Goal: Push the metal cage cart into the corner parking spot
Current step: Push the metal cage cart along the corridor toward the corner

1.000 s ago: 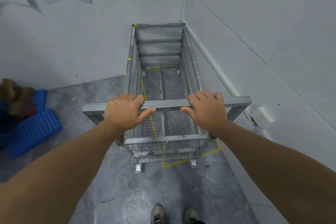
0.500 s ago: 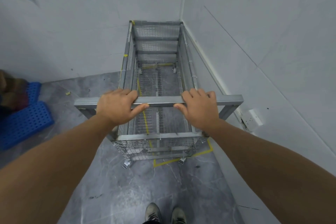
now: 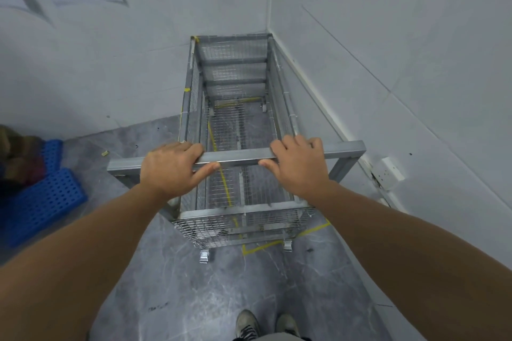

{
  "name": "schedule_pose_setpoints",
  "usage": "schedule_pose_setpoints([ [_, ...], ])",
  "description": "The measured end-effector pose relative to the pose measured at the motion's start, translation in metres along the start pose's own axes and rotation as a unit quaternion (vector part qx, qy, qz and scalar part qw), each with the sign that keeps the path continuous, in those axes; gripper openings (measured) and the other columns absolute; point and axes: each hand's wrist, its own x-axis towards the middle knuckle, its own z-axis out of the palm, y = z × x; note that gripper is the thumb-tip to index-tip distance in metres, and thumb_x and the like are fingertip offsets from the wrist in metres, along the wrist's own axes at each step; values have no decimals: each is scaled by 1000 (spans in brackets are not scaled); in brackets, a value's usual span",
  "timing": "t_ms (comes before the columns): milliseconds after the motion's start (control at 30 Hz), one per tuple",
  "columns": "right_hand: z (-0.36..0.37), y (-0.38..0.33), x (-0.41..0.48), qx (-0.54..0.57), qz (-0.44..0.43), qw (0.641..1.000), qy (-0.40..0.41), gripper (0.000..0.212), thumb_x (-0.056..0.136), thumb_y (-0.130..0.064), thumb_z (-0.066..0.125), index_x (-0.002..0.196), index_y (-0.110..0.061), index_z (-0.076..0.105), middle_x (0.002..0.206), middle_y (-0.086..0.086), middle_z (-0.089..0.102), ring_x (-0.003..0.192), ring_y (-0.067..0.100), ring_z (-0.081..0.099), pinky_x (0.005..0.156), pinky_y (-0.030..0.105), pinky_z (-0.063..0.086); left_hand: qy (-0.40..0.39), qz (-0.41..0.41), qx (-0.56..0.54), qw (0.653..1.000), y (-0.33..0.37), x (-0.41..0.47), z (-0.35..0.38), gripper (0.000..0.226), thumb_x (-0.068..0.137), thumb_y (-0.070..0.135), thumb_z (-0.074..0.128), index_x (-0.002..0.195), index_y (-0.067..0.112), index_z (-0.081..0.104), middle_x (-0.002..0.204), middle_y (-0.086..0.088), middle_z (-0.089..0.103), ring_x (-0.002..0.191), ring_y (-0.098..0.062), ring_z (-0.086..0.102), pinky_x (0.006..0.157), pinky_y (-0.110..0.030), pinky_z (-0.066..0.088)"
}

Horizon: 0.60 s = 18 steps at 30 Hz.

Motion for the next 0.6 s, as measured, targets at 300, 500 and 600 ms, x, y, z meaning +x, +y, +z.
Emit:
schedule_pose_setpoints([
  [300, 0, -3, 0, 5, 2, 1000, 4, 49, 95, -65, 40, 91, -19, 57, 83, 1, 60, 77, 26, 55, 74, 40, 30, 16, 6, 15, 1000, 0, -1, -1, 50, 90, 70, 31, 73, 24, 43, 61, 5, 50, 55, -16, 44, 49, -23, 24],
  [500, 0, -2, 0, 1, 4, 1000, -10, 49, 96, -64, 40, 94, -18, 57, 86, 2, 61, 79, 26, 55, 75, 41, 33, 21, 0, 17, 1000, 3, -1, -1, 48, 90, 69, 35, 74, 24, 43, 61, 6, 45, 56, -15, 41, 51, -25, 25],
  [600, 2, -4, -1, -4, 2, 1000, -4, 53, 97, -65, 35, 94, -17, 59, 86, 3, 61, 78, 27, 55, 75, 42, 34, 19, -2, 19, 1000, 1, -2, -2, 49, 90, 68, 37, 73, 23, 46, 61, 8, 44, 56, -14, 37, 51, -25, 25],
])
